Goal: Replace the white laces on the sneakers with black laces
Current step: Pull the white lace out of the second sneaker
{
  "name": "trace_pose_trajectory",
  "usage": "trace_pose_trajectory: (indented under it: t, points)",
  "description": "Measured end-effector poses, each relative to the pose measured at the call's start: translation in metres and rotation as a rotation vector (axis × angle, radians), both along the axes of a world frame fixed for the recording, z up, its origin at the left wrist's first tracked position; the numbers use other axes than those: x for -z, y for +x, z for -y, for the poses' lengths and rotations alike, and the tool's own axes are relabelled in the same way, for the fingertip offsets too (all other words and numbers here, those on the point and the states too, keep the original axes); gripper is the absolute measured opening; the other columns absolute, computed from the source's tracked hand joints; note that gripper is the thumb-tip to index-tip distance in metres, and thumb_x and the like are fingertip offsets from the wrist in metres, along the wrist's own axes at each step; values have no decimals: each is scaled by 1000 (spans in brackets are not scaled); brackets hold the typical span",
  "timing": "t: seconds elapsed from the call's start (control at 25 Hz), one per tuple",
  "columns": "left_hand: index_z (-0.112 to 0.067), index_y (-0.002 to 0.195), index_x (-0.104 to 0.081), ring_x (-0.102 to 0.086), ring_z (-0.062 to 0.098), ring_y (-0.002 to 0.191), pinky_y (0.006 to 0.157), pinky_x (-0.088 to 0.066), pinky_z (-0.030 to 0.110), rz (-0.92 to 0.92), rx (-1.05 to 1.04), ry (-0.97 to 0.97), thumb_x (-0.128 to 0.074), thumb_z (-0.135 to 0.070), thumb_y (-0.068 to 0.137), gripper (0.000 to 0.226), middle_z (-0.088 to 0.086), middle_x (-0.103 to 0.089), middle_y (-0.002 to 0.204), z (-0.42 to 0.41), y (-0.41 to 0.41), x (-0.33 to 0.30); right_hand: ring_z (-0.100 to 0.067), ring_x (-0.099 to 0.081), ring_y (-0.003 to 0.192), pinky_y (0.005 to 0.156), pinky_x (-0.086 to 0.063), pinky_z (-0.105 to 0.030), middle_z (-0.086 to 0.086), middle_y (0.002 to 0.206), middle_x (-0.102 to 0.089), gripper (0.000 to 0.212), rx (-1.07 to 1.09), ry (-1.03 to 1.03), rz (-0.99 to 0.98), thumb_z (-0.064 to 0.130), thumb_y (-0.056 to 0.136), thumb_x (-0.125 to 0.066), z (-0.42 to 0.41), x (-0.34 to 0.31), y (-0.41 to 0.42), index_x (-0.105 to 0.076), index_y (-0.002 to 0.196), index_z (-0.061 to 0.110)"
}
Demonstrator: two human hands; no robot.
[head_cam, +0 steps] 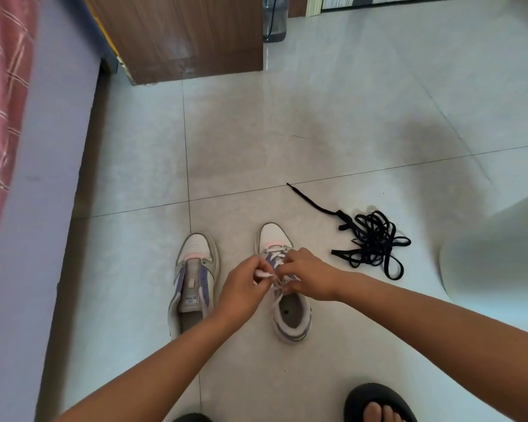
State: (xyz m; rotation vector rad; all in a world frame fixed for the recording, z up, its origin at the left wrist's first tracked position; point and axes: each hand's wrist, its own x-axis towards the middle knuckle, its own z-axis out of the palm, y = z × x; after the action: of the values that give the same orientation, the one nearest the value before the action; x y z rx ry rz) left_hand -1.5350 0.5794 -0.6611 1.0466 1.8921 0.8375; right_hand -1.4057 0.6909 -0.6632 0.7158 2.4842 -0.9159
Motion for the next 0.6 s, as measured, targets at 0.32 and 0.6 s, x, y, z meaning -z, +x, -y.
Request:
trace_pose_trajectory:
  t: [0.32,0.6]
  points:
    - [-16,82,-52,-63,11,62,61,-49,25,323,-295,-97,-57,-2,90,16,6,-68,79,4,-5,11,-5,-48,71,69,-40,-16,7,79,-52,11,515,-344,-259,16,82,-70,12,5,11,-60,78,18]
    - [-13,80,-55,-65,14,69,63,-53,26,430,-346,48,-55,0,91,17,4,-68,79,-6,-7,4,-8,-50,88,72,-36,-2,11,88,-50,22,280,-391,-84,6,93,-51,-3,-13,9,-66,109,4]
